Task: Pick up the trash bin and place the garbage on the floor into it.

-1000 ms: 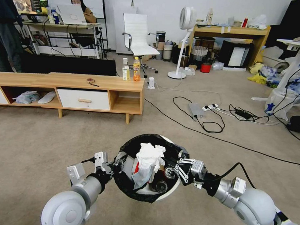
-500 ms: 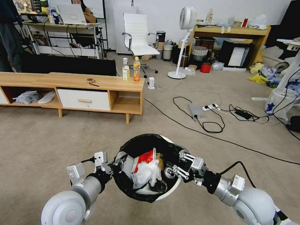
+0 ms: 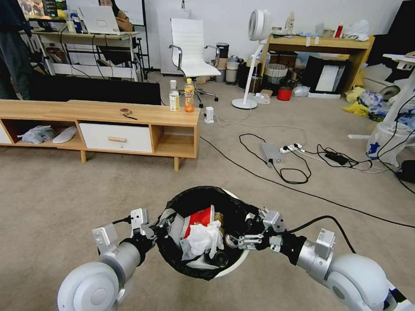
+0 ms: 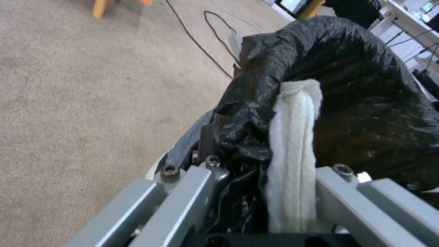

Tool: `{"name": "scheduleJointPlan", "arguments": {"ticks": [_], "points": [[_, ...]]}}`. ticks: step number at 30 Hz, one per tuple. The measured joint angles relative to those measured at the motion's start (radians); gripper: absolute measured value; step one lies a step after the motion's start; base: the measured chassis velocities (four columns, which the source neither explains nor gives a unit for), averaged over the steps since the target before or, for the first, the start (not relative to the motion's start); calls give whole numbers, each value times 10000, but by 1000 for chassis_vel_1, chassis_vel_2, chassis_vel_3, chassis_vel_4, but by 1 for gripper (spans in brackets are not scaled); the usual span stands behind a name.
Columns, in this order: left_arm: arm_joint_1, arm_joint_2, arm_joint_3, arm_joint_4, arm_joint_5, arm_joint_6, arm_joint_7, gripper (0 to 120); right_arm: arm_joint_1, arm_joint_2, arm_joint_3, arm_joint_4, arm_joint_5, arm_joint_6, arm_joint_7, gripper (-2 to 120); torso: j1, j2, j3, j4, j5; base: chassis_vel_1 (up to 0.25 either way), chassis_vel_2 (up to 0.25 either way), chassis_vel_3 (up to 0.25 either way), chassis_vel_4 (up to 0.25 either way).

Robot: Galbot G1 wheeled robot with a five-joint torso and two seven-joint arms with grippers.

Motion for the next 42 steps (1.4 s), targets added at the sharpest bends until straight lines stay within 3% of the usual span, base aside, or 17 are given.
{"name": "scheduleJointPlan", "arguments": {"ticks": [7,11,13,21,29,31,32,35,38,42], "points": [[-30,-1,-46,-2,-23,-17,24,7,-12,262,574,279,-341,937,70,100,0,0,0,-1,-1,0,0,0,0],[-52,24,-183,-47,-90,-18,21,7,3,470,1141,651,-767,1555,683,100,0,0,0,1,-1,0,0,0,0],[-113,72,-323,-162,-238,-18,0,7,35,677,1818,1064,-841,1885,1656,100,0,0,0,0,-1,0,0,0,0],[-126,12,-349,-201,-261,-12,-24,7,-261,1133,3488,1571,-673,1837,2577,100,0,0,0,-1,-1,0,0,0,0],[-133,-50,-379,-202,-264,-8,-41,7,-707,1538,4543,1562,-540,1840,2858,100,0,0,-1,0,-1,0,0,0,0],[-106,-72,-381,-201,-264,-8,-45,7,-1013,1787,4640,1445,-823,1259,3822,100,0,0,0,1,0,0,0,0,0],[-106,-72,-381,-201,-264,-8,-45,7,-1013,1787,4640,1445,-823,1259,3822,100,0,0,0,1,0,0,0,0,0],[-113,-75,-383,-213,-269,-8,-48,7,-1462,2171,4159,1703,-738,-711,6260,100,0,0,0,2,0,0,0,0,0],[-116,-75,-378,-215,-288,-11,-50,7,-1782,2362,3857,1580,-850,-1353,6948,100,0,0,0,2,-1,0,0,0,0],[-94,-78,-365,-232,-318,-19,-51,7,-2093,2569,3608,1016,-1401,-1224,7155,100,0,0,0,-1,0,0,0,0,0]]}}
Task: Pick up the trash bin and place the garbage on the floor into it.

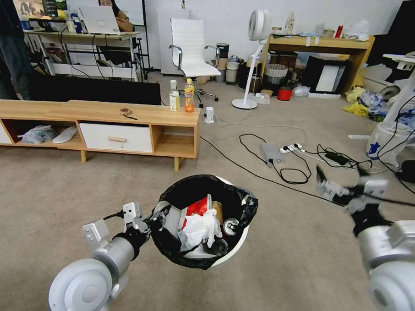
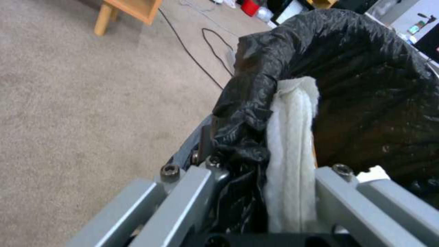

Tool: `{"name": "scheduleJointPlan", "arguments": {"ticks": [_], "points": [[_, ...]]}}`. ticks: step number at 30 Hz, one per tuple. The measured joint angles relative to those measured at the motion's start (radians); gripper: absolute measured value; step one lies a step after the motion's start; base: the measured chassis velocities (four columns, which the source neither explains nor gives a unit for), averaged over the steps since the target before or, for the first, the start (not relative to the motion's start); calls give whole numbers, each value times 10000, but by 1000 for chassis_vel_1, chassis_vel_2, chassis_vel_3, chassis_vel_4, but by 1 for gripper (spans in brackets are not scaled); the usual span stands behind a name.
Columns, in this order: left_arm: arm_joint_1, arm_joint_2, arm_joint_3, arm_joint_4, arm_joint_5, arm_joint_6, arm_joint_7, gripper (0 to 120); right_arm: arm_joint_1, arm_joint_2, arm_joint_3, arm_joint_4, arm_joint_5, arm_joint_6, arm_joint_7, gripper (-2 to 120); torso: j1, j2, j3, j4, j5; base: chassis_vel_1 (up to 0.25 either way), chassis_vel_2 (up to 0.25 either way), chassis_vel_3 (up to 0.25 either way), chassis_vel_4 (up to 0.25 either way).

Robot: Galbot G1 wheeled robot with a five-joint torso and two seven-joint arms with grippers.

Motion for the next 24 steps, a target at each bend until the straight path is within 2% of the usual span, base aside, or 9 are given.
{"name": "scheduleJointPlan", "arguments": {"ticks": [5,7,13,24], "points": [[14,52,1,-47,0,-1,0,7,-319,285,-123,-851,-613,677,-42,100,0,0,0,1,0,0,0,0,0],[34,48,-10,-131,52,-2,-1,7,-421,606,-99,-1382,-1189,1360,-204,100,0,0,0,2,1,0,0,0,0],[138,39,-87,-210,174,4,-84,7,-656,1219,58,-1823,-1844,2358,-633,100,0,-1,0,3,-1,0,0,0,0],[315,-214,1,-37,311,241,-558,7,-1104,2444,66,-2350,-2658,3259,-990,100,0,0,0,2,-2,0,0,0,0]]}}
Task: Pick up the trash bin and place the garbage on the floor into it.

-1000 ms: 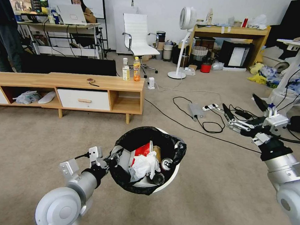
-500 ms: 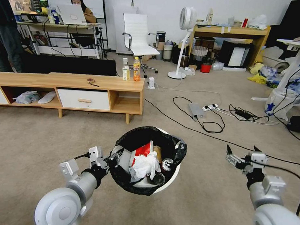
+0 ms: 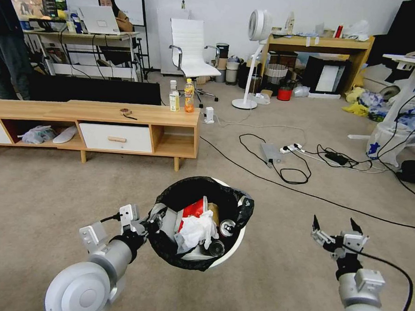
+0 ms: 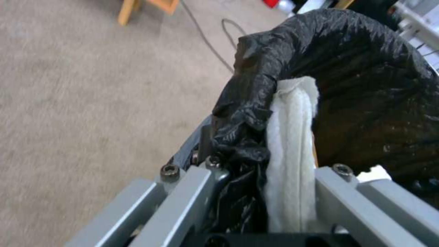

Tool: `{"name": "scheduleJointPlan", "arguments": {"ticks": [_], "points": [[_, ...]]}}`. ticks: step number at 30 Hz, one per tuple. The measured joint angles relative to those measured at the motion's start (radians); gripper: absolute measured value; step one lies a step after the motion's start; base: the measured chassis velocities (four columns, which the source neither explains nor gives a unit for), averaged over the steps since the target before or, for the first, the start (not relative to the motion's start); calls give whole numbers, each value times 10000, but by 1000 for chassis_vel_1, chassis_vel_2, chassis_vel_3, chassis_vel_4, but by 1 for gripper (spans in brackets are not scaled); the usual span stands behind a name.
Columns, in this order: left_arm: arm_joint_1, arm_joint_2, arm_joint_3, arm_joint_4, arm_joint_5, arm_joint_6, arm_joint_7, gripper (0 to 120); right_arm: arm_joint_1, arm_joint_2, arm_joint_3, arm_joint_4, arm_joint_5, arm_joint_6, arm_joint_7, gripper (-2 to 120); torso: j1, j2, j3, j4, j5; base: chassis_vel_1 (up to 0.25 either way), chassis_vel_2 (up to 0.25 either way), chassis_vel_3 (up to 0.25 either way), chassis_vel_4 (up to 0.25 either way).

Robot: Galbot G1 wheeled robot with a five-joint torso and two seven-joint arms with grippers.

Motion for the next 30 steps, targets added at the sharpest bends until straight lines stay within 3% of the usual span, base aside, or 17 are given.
{"name": "scheduleJointPlan", "arguments": {"ticks": [10,30], "points": [[227,-405,250,383,634,-76,80,7,-176,922,-21,-973,-522,807,-298,100,0,0,0,0,0,0,0,0,0],[500,-631,333,452,1075,-320,372,7,-71,1504,-130,-1389,-964,1269,-423,100,0,0,0,0,1,0,0,0,0]]}}
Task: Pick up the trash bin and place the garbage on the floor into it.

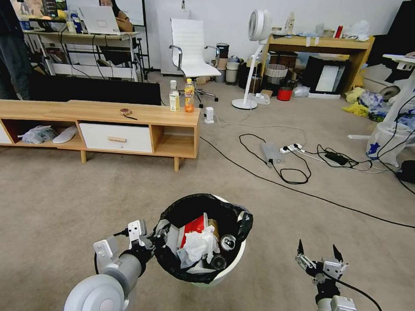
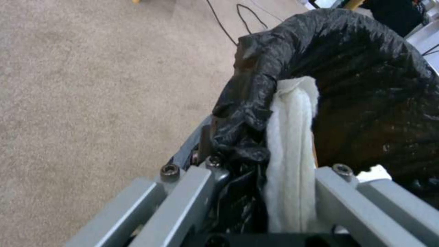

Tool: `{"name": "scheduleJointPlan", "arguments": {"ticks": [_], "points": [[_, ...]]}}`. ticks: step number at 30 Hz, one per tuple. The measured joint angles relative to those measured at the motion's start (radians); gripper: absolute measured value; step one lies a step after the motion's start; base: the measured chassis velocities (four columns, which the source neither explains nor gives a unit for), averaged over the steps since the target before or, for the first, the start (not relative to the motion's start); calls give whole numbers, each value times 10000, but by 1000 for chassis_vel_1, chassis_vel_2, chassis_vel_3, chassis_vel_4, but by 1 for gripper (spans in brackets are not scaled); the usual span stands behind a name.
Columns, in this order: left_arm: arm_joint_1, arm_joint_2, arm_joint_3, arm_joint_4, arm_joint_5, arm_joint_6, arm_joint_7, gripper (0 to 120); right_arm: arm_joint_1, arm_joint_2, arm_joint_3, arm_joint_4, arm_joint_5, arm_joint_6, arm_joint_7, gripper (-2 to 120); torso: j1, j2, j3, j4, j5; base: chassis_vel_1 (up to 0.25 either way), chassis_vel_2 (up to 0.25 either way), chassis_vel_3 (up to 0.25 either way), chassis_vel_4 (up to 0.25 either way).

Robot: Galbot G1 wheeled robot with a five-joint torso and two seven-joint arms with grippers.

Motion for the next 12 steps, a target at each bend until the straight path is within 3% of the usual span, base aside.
{"name": "scheduleJointPlan", "arguments": {"ticks": [12], "points": [[-84,-60,39,91,-30,-151,-2,7,-9,-10,3,-34,1,71,-125,100,0,0,0,0,0,0,0,0,0]]}}
